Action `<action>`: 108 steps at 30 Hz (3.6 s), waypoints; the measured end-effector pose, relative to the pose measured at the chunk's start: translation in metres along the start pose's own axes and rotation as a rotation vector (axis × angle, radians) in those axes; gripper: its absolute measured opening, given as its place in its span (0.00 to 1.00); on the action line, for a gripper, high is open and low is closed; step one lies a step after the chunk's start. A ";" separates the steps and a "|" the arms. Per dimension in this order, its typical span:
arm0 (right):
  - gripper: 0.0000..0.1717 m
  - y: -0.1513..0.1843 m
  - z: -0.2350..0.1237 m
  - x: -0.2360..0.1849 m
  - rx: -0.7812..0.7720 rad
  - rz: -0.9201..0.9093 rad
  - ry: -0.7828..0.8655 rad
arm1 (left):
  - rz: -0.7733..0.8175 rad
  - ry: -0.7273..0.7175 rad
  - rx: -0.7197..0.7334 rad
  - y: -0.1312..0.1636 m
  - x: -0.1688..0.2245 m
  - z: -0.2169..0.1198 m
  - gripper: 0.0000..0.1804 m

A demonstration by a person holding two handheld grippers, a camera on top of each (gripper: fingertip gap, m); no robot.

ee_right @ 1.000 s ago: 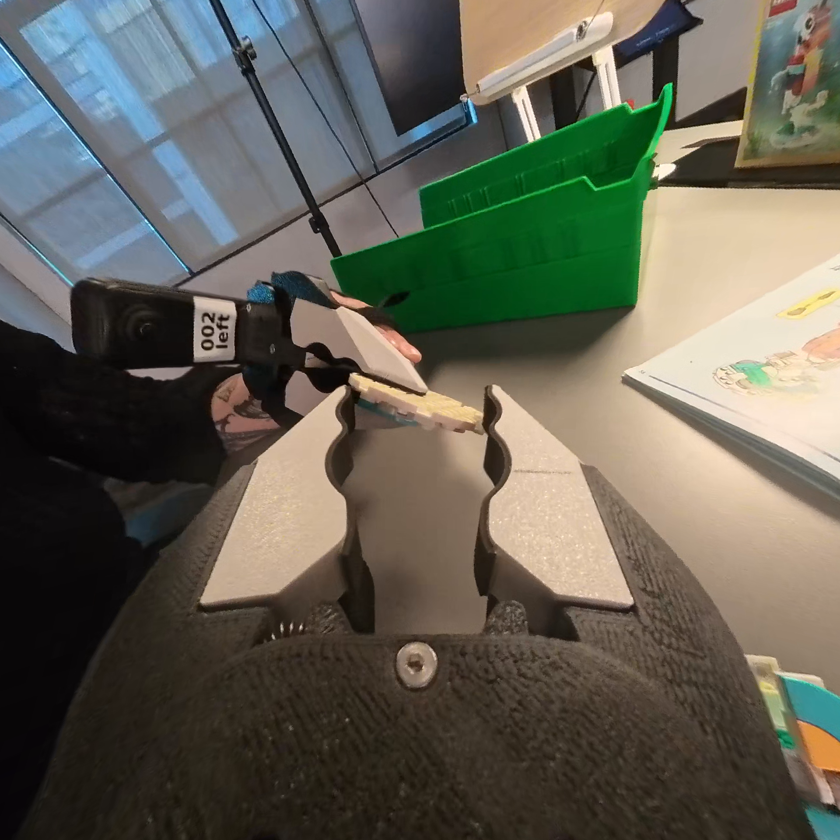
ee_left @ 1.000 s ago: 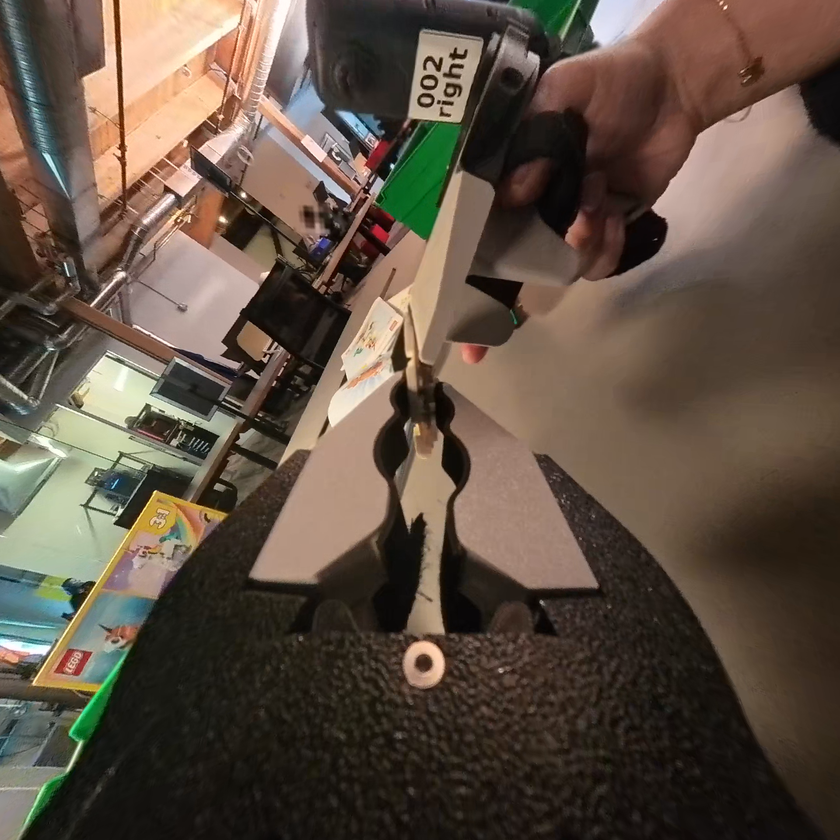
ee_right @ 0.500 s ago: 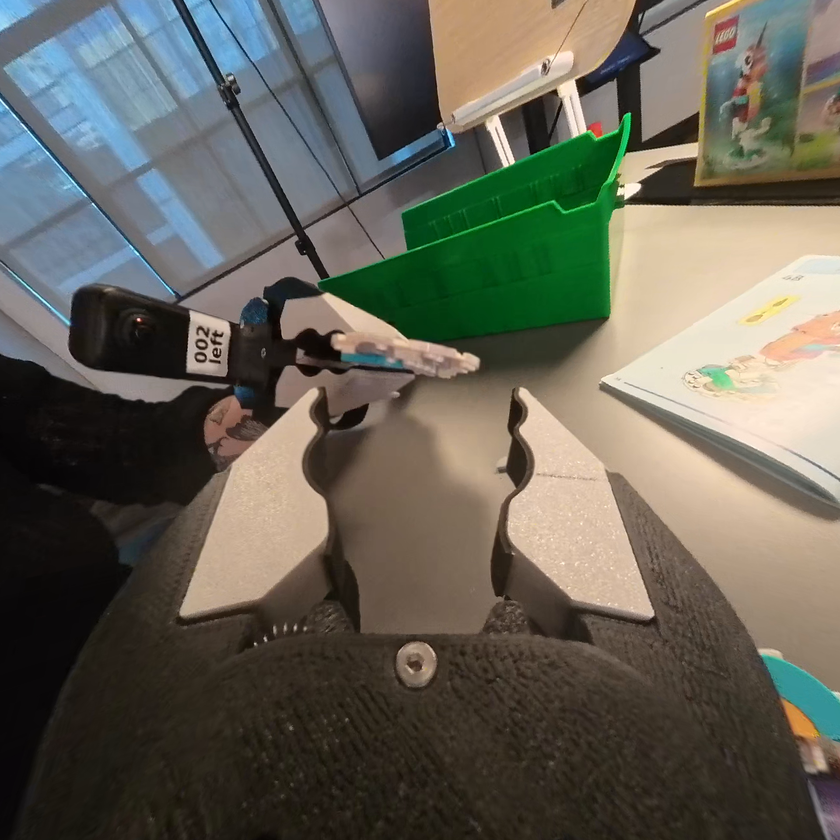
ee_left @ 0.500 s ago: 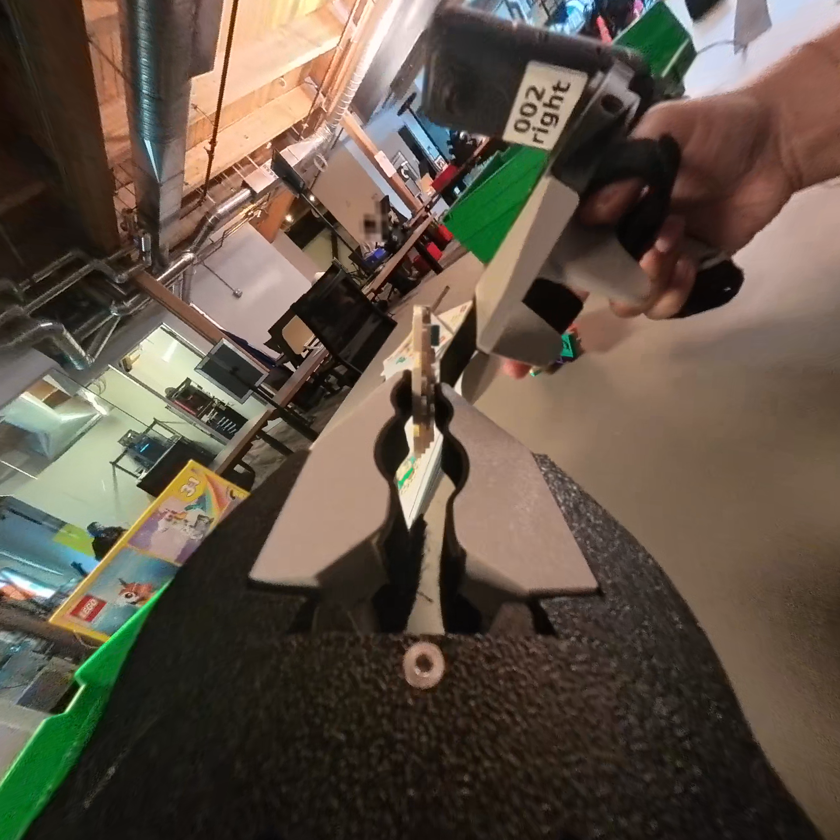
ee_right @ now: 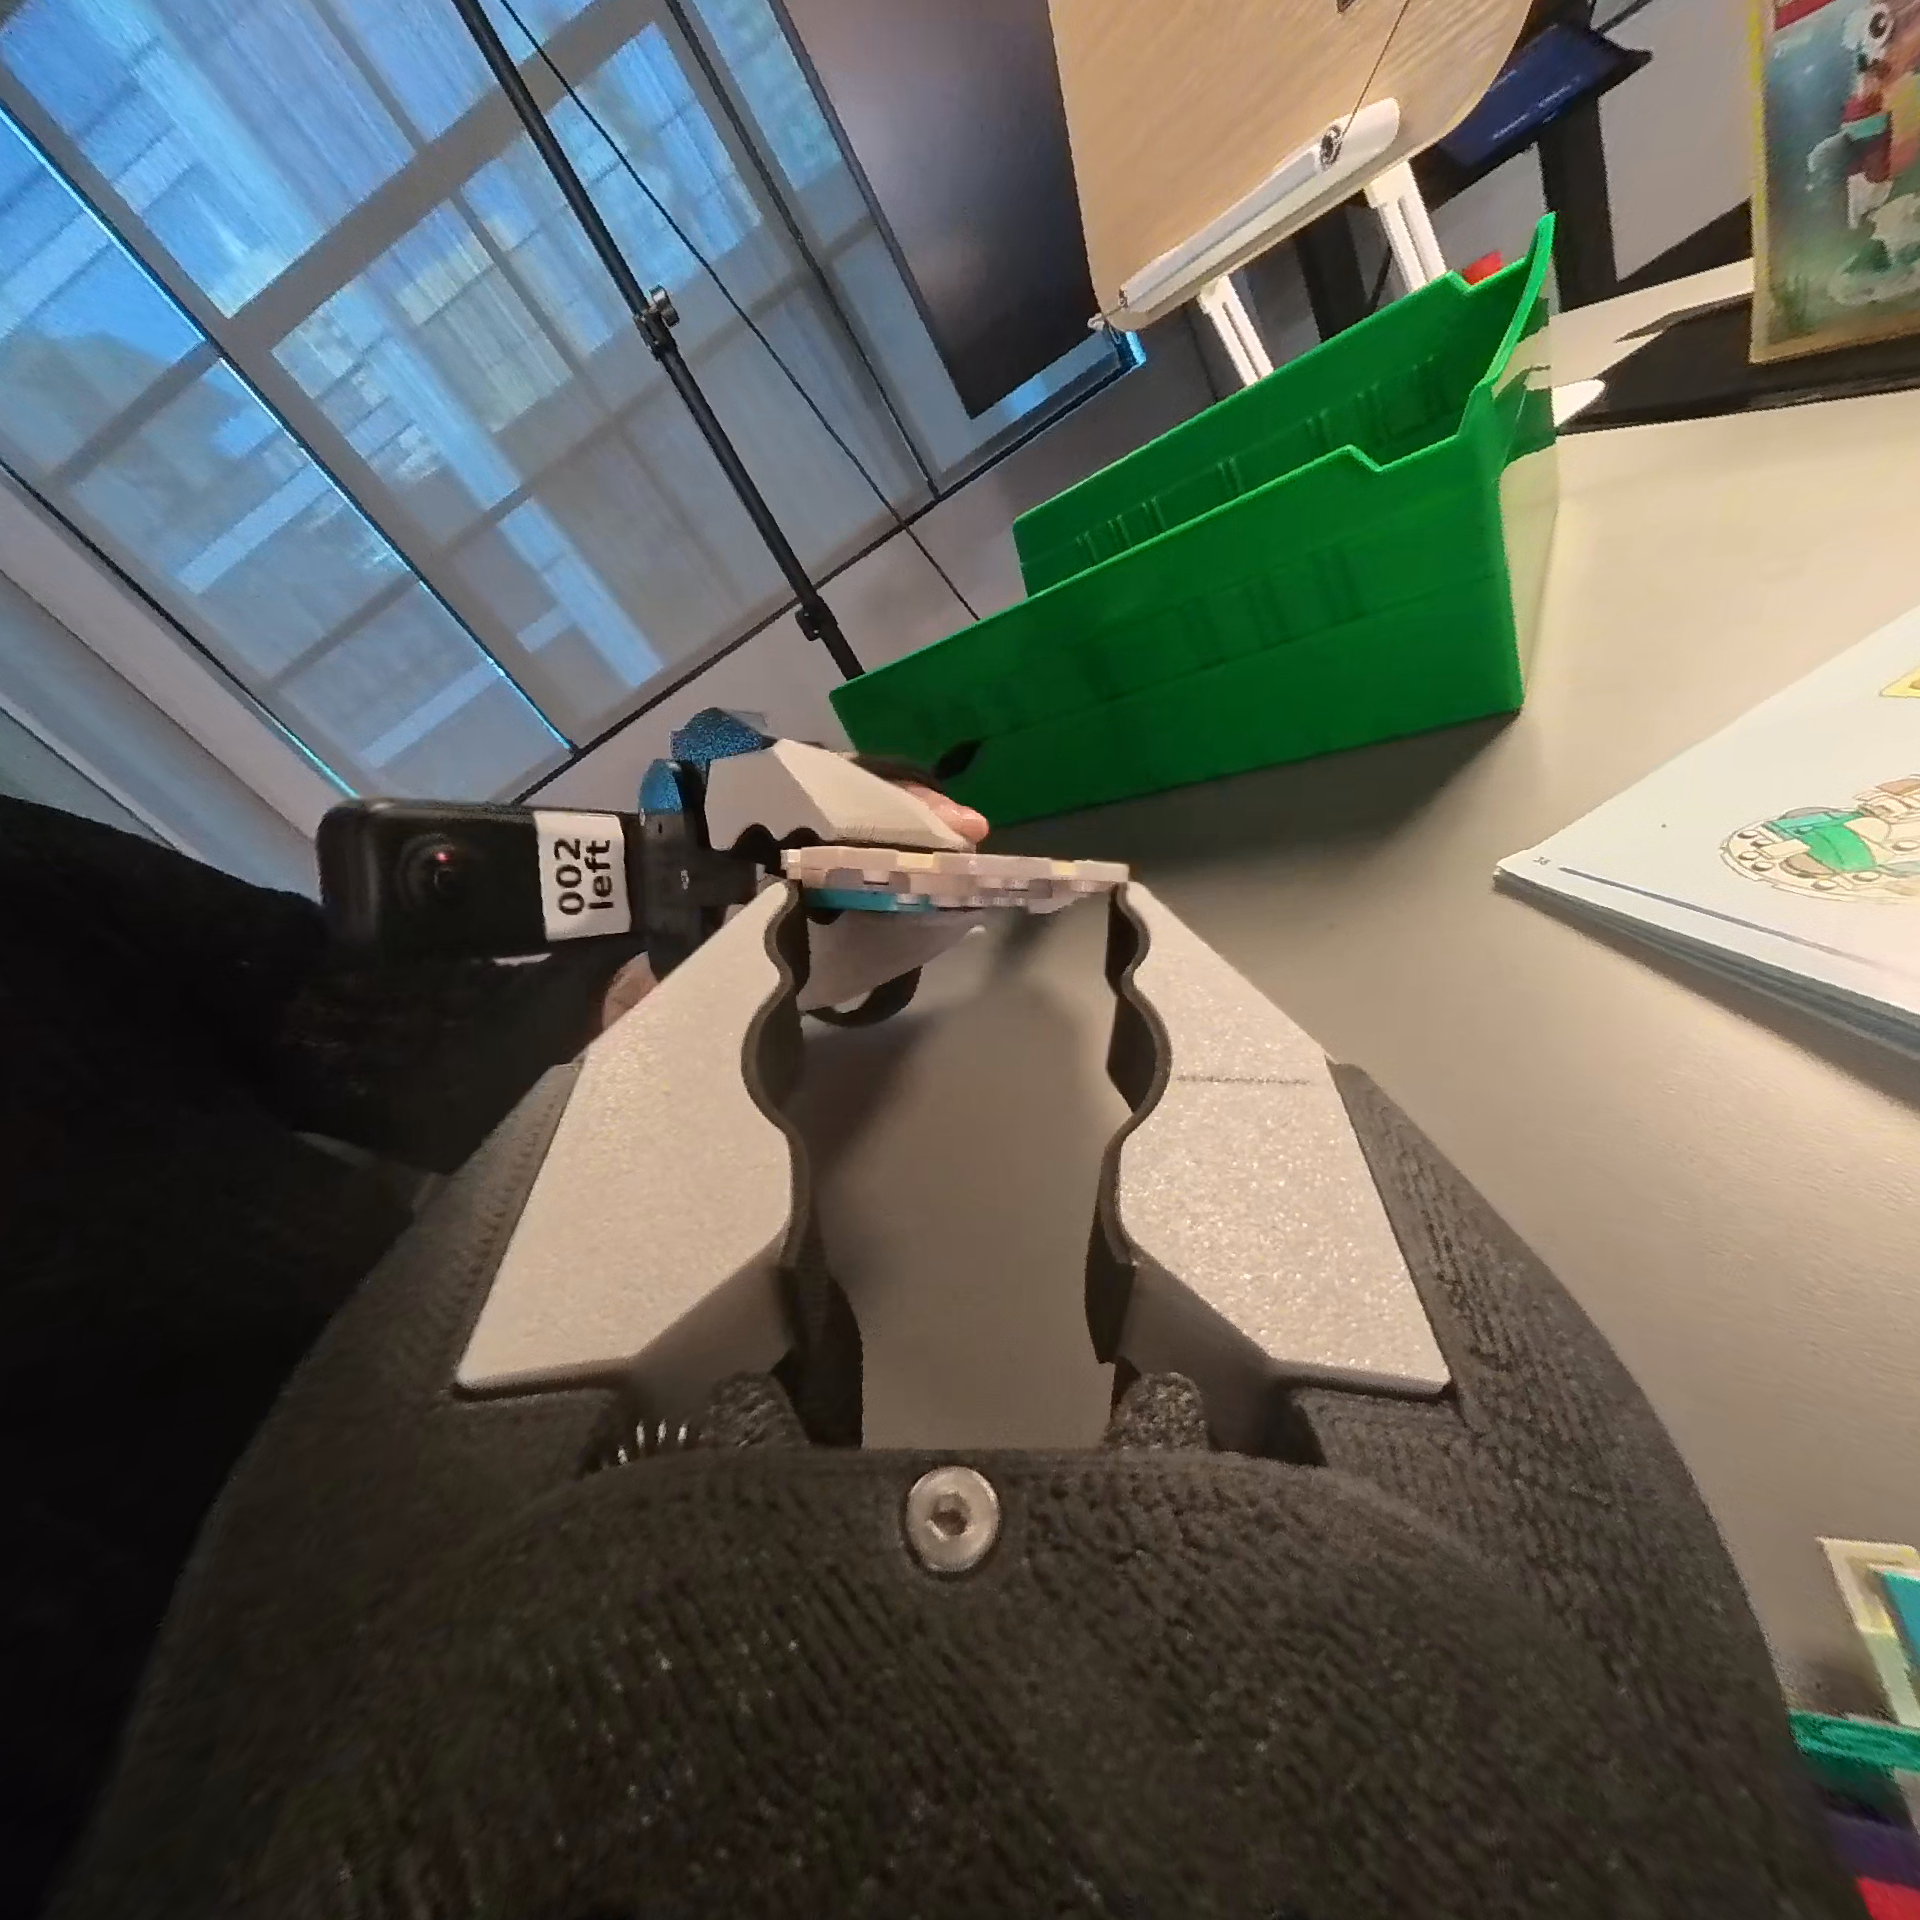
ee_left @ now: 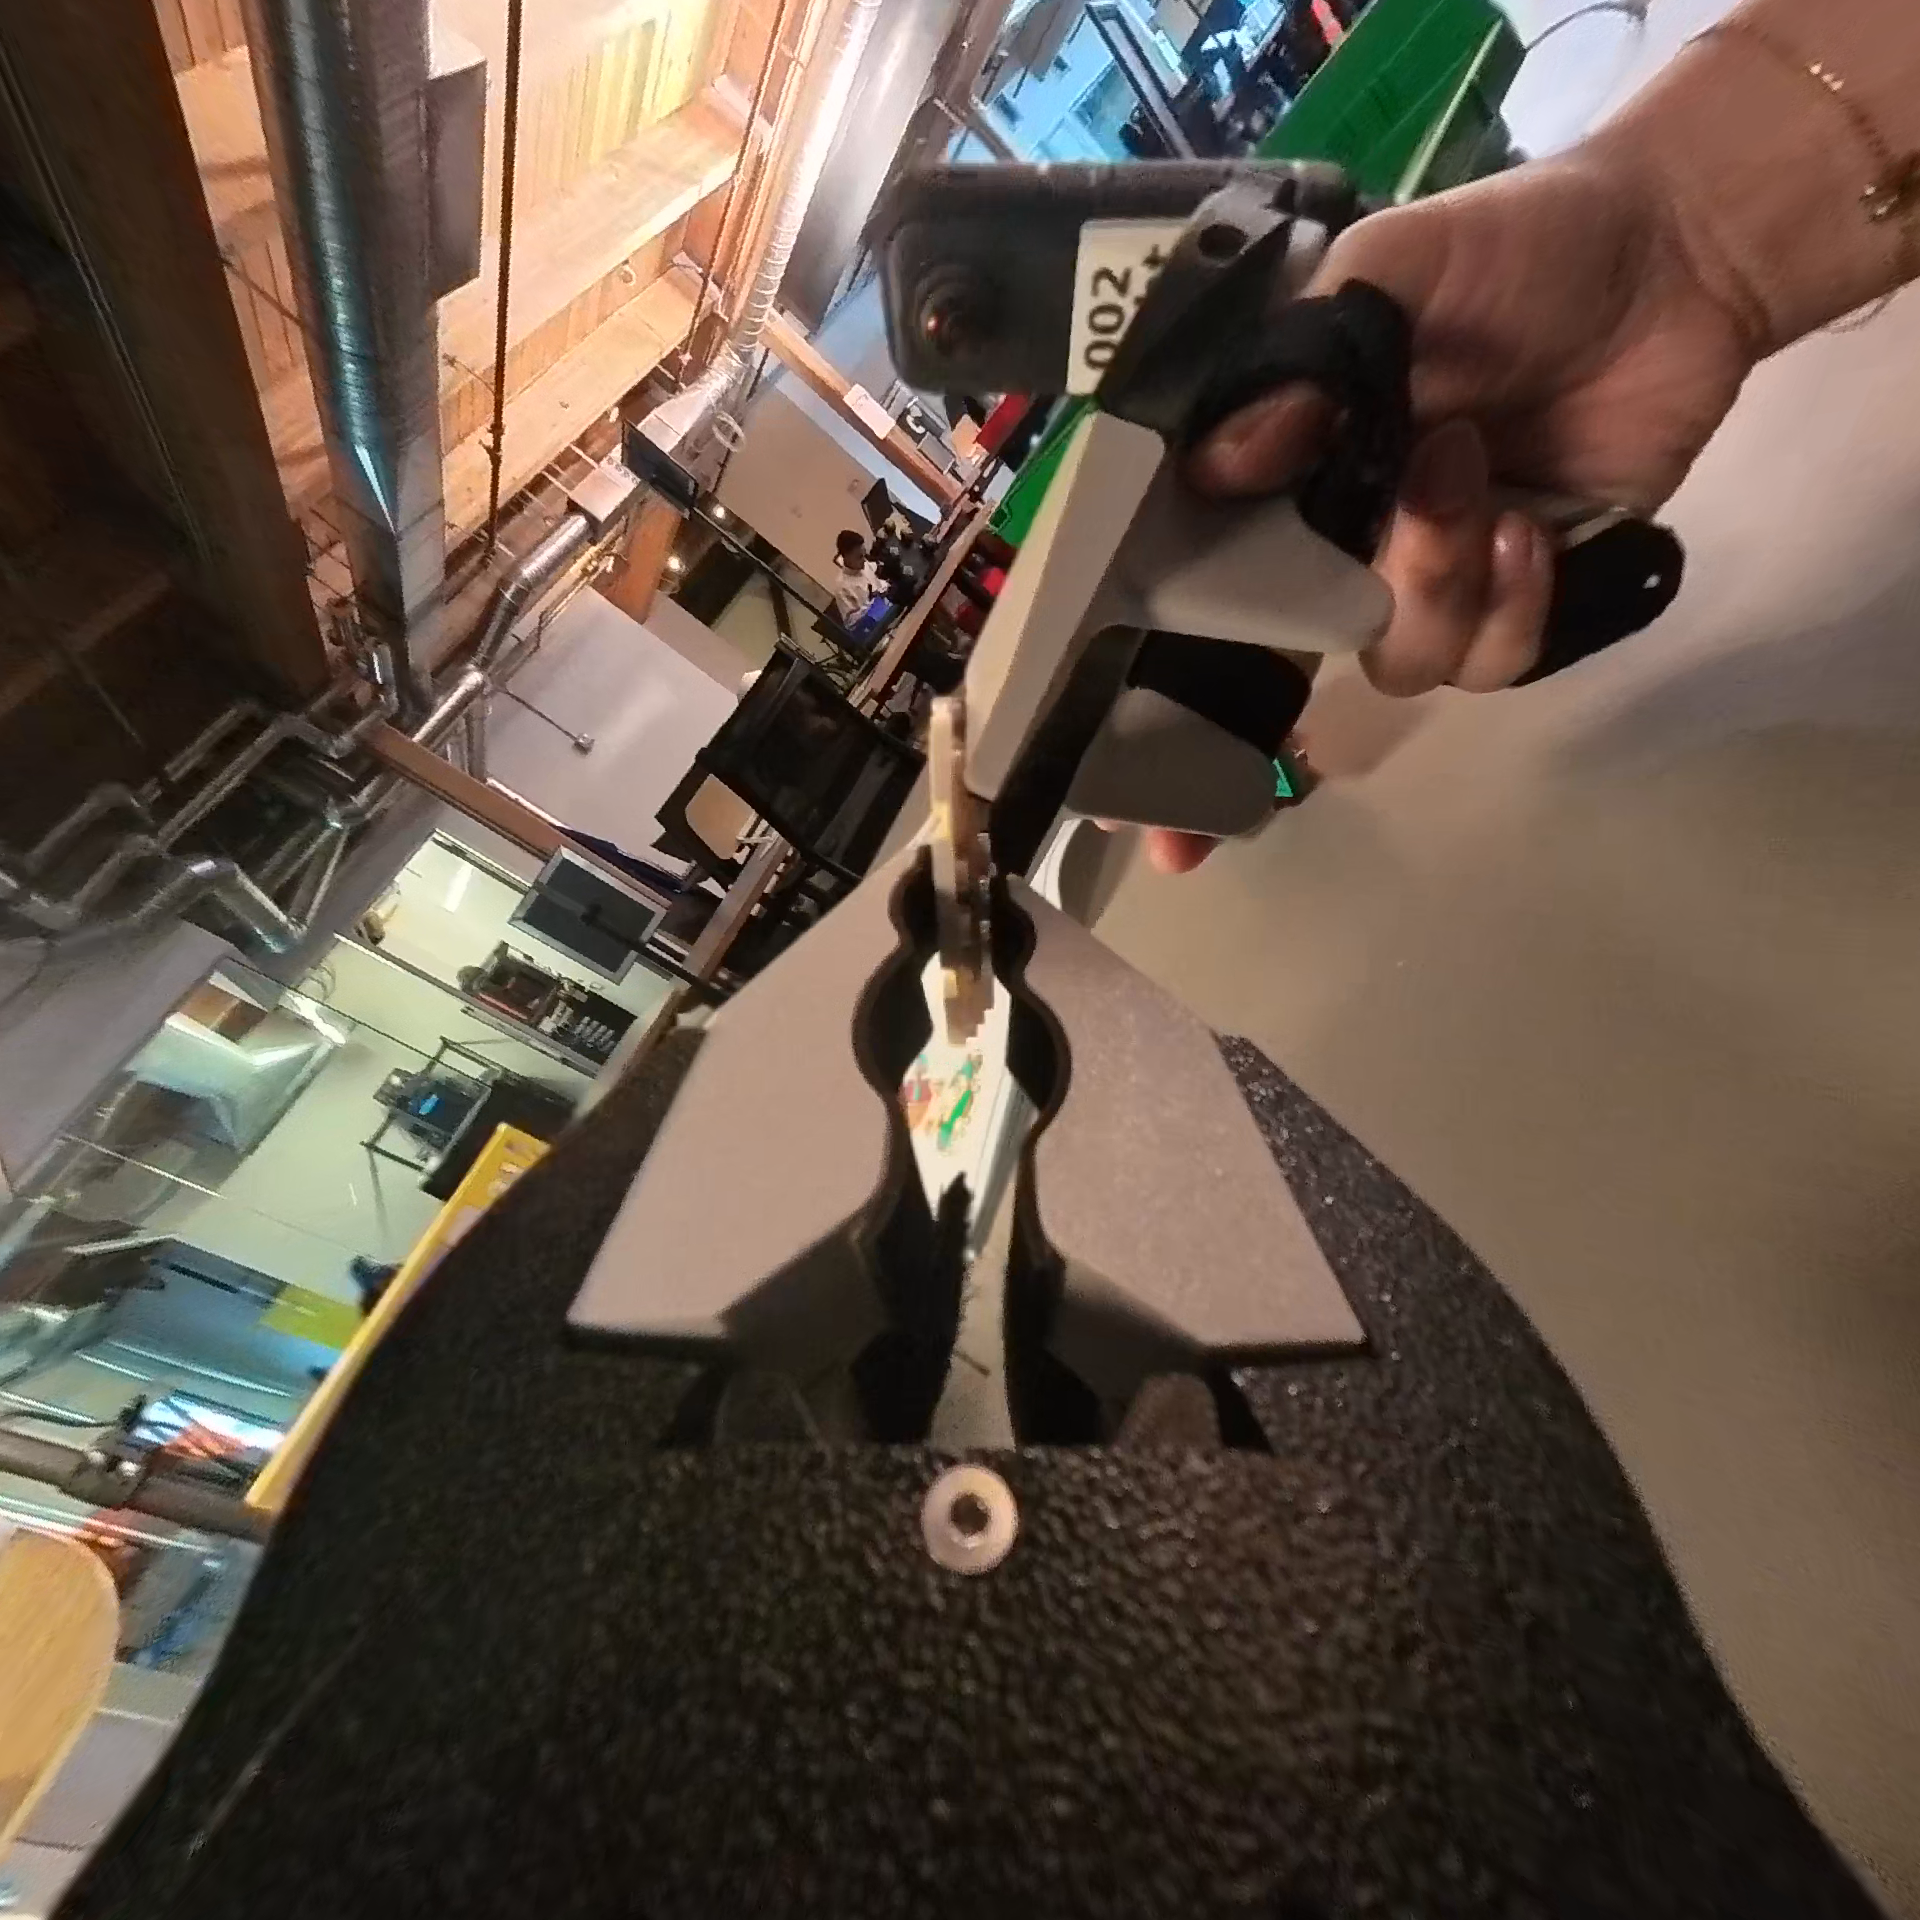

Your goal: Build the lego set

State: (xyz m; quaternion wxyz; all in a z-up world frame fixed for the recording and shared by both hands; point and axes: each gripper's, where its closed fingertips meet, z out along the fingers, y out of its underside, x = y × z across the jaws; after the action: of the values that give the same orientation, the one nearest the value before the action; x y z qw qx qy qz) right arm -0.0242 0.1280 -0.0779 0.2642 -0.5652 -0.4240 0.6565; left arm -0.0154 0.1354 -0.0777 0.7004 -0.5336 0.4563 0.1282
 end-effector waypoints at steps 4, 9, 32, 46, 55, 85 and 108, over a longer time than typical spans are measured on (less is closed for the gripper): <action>0.32 0.004 0.000 -0.004 -0.029 -0.014 -0.012 | 0.088 0.017 -0.005 -0.002 0.003 -0.003 0.03; 0.16 0.014 0.002 -0.006 -0.109 -0.163 0.034 | 0.049 0.048 -0.044 0.007 0.000 -0.005 0.02; 0.26 0.014 0.006 0.029 -0.165 -0.670 0.388 | -0.674 0.155 -0.089 0.032 -0.019 -0.007 0.02; 0.16 0.003 0.008 0.018 -0.164 -1.404 0.647 | -0.687 0.289 -0.162 0.035 0.016 0.001 0.02; 0.12 0.003 0.009 0.019 -0.175 -1.394 0.686 | -0.743 0.305 -0.143 0.035 0.015 0.001 0.03; 0.41 -0.004 0.001 0.011 -0.136 -1.511 0.583 | -1.333 0.391 -0.007 0.027 0.000 -0.001 0.03; 0.10 -0.106 -0.197 0.146 0.139 -1.159 1.297 | -0.859 0.033 -0.259 0.073 -0.021 -0.001 0.22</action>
State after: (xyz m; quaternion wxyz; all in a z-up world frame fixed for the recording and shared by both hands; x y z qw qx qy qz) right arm 0.1196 0.3523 -0.0635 0.7798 -0.5053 -0.3695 -0.0082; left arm -0.0761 0.1700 -0.1070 0.6102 -0.7600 0.1849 -0.1265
